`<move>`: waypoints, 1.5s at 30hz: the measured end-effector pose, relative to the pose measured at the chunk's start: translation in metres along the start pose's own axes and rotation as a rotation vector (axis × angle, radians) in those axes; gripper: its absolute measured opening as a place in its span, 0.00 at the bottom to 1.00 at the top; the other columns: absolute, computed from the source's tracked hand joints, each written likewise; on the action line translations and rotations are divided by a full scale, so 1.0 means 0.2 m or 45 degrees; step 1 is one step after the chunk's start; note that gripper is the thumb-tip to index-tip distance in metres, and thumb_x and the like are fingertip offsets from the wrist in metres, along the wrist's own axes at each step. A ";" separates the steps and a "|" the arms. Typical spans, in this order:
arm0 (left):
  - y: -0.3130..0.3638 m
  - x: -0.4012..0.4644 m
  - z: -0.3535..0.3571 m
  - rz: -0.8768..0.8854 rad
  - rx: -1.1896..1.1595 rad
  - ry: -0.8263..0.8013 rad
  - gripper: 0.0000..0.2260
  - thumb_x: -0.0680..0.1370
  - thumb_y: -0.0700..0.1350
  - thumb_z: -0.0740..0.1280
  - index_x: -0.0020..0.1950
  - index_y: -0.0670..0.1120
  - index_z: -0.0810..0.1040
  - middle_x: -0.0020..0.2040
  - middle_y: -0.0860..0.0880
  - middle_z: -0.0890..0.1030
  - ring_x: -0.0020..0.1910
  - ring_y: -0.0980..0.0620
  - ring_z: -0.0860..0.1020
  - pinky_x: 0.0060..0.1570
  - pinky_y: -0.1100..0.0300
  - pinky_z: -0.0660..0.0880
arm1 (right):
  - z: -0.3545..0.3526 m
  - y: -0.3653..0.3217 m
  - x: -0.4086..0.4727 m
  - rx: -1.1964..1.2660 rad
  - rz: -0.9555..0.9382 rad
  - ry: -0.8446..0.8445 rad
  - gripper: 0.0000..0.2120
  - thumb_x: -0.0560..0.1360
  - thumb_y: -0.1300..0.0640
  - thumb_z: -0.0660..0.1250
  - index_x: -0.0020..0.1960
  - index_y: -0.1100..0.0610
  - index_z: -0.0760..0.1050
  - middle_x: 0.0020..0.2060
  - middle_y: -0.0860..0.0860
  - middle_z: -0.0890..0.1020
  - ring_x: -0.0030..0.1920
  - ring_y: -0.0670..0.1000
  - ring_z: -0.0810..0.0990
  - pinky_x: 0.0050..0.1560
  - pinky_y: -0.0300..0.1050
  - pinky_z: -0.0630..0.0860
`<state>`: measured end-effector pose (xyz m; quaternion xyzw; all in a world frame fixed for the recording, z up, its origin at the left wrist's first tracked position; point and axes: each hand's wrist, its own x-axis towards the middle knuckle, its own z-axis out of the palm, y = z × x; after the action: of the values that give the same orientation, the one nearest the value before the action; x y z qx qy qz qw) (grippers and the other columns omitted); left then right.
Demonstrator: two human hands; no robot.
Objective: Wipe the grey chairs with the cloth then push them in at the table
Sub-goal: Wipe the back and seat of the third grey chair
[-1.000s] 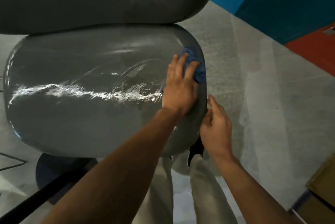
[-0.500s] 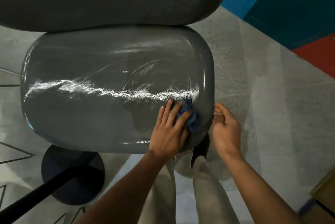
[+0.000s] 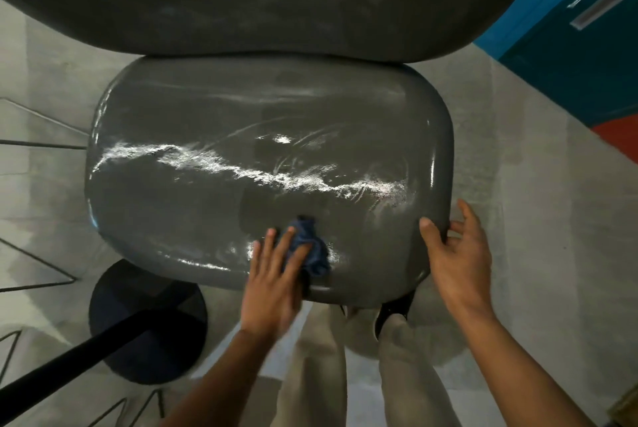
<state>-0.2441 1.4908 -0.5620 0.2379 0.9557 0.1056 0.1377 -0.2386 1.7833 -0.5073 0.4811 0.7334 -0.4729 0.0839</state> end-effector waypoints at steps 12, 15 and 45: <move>0.30 0.77 -0.07 -0.278 -0.228 0.172 0.25 0.78 0.42 0.57 0.77 0.47 0.68 0.82 0.40 0.60 0.82 0.36 0.52 0.79 0.39 0.53 | 0.11 -0.07 -0.02 -0.433 -0.093 0.086 0.35 0.76 0.55 0.71 0.80 0.53 0.60 0.68 0.59 0.66 0.66 0.64 0.71 0.62 0.58 0.73; 0.33 0.57 -0.04 0.026 -0.183 0.067 0.25 0.79 0.44 0.57 0.77 0.50 0.69 0.82 0.44 0.62 0.82 0.39 0.53 0.79 0.39 0.54 | 0.16 -0.16 -0.03 -0.661 -0.336 0.176 0.38 0.72 0.59 0.74 0.78 0.58 0.62 0.71 0.61 0.66 0.68 0.66 0.66 0.62 0.61 0.72; -0.65 0.66 -0.33 -0.110 0.021 0.020 0.27 0.77 0.46 0.61 0.78 0.50 0.66 0.81 0.41 0.62 0.81 0.35 0.54 0.76 0.31 0.55 | 0.40 -0.37 0.07 -1.362 -0.410 -0.208 0.55 0.74 0.41 0.72 0.82 0.55 0.36 0.80 0.57 0.33 0.79 0.64 0.33 0.78 0.69 0.44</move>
<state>-0.4324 1.4330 -0.5639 0.1966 0.9670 0.0936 0.1326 -0.3301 1.7232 -0.5122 0.2153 0.9263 -0.0778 0.2993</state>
